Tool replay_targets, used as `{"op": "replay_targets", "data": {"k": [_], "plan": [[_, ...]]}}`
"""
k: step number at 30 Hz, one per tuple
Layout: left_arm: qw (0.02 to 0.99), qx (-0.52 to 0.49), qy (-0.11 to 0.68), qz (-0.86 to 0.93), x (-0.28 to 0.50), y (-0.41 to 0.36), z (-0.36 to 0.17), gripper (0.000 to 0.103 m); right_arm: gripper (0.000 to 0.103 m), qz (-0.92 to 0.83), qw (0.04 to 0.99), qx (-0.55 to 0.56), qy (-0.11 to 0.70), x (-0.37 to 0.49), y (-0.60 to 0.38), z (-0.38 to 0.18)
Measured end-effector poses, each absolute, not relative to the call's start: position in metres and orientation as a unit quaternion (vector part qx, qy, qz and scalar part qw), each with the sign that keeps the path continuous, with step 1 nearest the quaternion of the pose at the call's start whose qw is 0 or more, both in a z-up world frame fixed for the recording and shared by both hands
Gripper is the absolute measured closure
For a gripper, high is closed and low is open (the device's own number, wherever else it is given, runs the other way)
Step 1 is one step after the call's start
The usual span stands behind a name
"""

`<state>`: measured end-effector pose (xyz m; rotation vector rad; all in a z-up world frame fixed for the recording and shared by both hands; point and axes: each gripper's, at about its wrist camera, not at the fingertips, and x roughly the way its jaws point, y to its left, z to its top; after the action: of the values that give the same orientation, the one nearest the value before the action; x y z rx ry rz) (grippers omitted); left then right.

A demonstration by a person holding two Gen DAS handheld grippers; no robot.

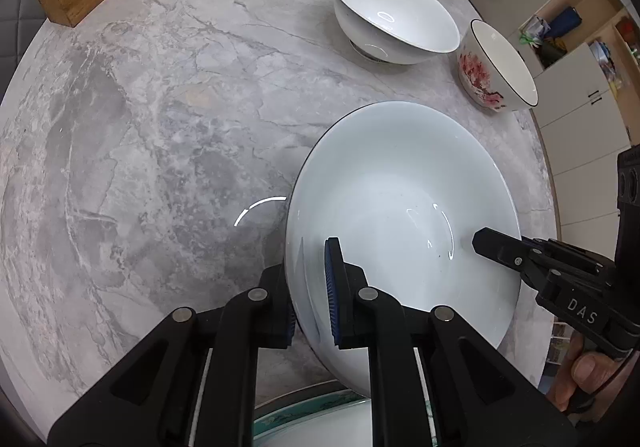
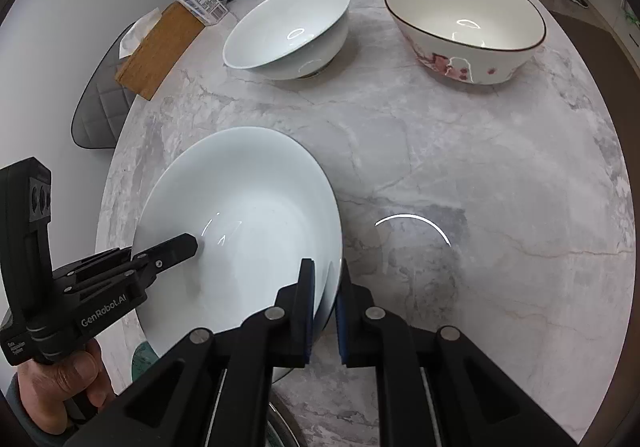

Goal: Organize plates and bowls
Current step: 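Carry the large white bowl over the plate stack and lower it, then open the left tool and release the bowl on the plates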

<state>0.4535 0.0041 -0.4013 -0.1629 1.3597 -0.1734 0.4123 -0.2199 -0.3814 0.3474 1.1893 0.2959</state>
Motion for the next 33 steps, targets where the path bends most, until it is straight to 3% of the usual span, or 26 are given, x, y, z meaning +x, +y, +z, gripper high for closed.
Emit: {"op": "replay_targets", "data": {"k": [12, 13, 14, 15, 16, 17, 19, 22, 28, 33], "plan": [[0.774, -0.089, 0.624, -0.064, 0.446, 0.011, -0.408, 0.09, 0.088, 0.139, 0.808, 0.164, 0.549, 0.408, -0.222, -0.379], [0.779, -0.095, 0.616, -0.065, 0.443, 0.014, -0.404, 0.09, 0.083, 0.137, 0.809, 0.168, 0.546, 0.408, -0.223, -0.377], [0.783, -0.098, 0.611, -0.065, 0.44, 0.016, -0.4, 0.09, 0.068, 0.137, 0.81, 0.172, 0.543, 0.406, -0.225, -0.375], [0.785, -0.101, 0.607, -0.065, 0.438, 0.018, -0.396, 0.088, 0.061, 0.134, 0.813, 0.176, 0.539, 0.405, -0.227, -0.372], [0.788, -0.107, 0.603, -0.066, 0.436, 0.02, -0.392, 0.083, 0.053, 0.132, 0.816, 0.179, 0.534, 0.403, -0.229, -0.369], [0.791, -0.112, 0.598, -0.066, 0.434, 0.022, -0.386, 0.079, 0.051, 0.13, 0.818, 0.181, 0.53, 0.401, -0.231, -0.367], [0.8, -0.123, 0.584, -0.066, 0.43, 0.029, -0.371, 0.051, 0.045, 0.127, 0.817, 0.192, 0.528, 0.398, -0.237, -0.361], [0.814, -0.134, 0.561, -0.061, 0.436, 0.042, -0.349, 0.033, 0.036, 0.122, 0.824, 0.211, 0.512, 0.395, -0.251, -0.349], [0.815, -0.156, 0.555, -0.067, 0.483, 0.06, -0.324, 0.027, 0.018, 0.142, 0.819, 0.272, 0.484, 0.418, -0.279, -0.315], [0.812, -0.132, 0.561, -0.097, 0.531, 0.049, -0.312, 0.026, 0.017, 0.153, 0.828, 0.27, 0.467, 0.45, -0.279, -0.291]]}}
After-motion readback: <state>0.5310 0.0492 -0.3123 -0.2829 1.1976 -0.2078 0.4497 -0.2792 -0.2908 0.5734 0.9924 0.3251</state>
